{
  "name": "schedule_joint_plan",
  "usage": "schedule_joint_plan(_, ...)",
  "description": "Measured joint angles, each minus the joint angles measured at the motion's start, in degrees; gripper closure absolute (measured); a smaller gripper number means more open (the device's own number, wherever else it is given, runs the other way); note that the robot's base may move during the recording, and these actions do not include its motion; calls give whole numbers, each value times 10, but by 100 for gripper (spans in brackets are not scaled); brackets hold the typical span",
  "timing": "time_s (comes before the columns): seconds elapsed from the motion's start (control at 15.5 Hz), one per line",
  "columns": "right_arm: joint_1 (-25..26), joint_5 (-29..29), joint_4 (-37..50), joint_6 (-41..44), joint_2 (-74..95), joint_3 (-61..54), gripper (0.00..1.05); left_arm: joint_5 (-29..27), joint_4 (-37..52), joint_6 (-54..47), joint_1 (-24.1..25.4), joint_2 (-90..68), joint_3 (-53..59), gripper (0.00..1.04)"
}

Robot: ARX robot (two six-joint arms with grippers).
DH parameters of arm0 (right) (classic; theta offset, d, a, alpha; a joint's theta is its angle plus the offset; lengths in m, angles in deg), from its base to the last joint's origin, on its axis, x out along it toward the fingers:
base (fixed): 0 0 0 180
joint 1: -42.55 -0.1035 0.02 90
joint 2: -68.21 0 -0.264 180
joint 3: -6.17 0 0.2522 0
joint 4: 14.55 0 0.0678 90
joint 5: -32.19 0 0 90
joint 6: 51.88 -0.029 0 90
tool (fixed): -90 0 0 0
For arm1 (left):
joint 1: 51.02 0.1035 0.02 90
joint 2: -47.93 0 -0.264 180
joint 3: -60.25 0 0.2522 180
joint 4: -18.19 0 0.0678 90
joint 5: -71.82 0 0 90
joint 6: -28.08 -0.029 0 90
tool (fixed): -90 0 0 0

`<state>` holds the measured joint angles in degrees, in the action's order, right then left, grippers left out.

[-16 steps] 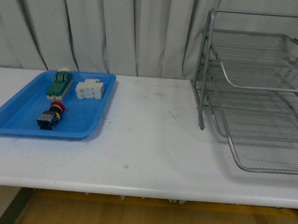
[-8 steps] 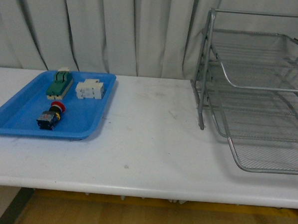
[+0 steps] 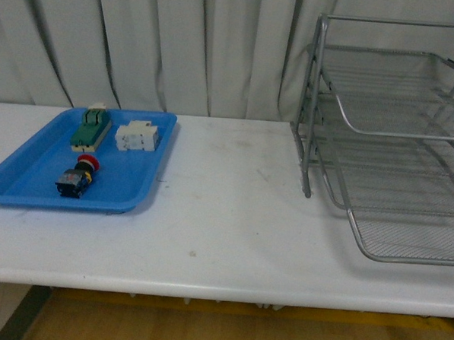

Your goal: Place button on rack with both arms

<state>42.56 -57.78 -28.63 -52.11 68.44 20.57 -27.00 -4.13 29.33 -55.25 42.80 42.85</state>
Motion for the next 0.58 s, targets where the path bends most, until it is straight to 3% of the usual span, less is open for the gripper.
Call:
schedule_joint_plan(0.06,0,-1,1,1,0,0,64,-66,-14,5,-20,-90,-36,7)
schedule_joint_plan(0.13,0,-1,2,1,0,0,58,-71,-5,9,-12,-128,-52,7)
schedule_joint_plan(0.52,0,0,1,1,0,0,36,-13,71,20,18,-288,-114,7)
schedule_joint_plan(0.58,0,0,1,1,0,0,27,11,95,18,21,-343,-134,7)
